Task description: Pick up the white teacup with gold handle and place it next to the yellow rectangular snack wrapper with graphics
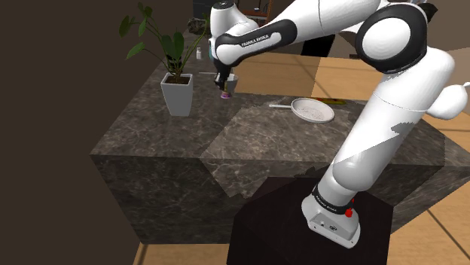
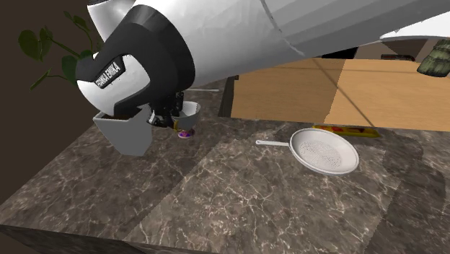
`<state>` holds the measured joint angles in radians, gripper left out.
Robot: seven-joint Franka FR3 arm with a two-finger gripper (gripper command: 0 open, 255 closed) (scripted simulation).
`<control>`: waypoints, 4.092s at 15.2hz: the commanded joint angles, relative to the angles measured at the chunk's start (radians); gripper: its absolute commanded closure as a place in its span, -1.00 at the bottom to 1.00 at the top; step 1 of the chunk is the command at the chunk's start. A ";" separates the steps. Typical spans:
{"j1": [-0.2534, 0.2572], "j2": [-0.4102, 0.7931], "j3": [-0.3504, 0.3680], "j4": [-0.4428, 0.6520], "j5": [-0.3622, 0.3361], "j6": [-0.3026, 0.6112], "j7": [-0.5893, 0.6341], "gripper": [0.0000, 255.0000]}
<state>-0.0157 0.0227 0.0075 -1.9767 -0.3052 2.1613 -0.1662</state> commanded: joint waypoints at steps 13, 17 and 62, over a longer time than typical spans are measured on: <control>-0.050 -0.173 -0.059 -0.109 0.023 -0.033 -0.132 1.00; -0.083 -0.262 -0.109 -0.206 0.020 -0.007 -0.210 1.00; -0.148 -0.233 -1.193 -0.039 0.213 0.062 -1.466 1.00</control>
<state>-0.1888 -0.2421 -1.1303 -2.0484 -0.1339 2.2294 -1.5780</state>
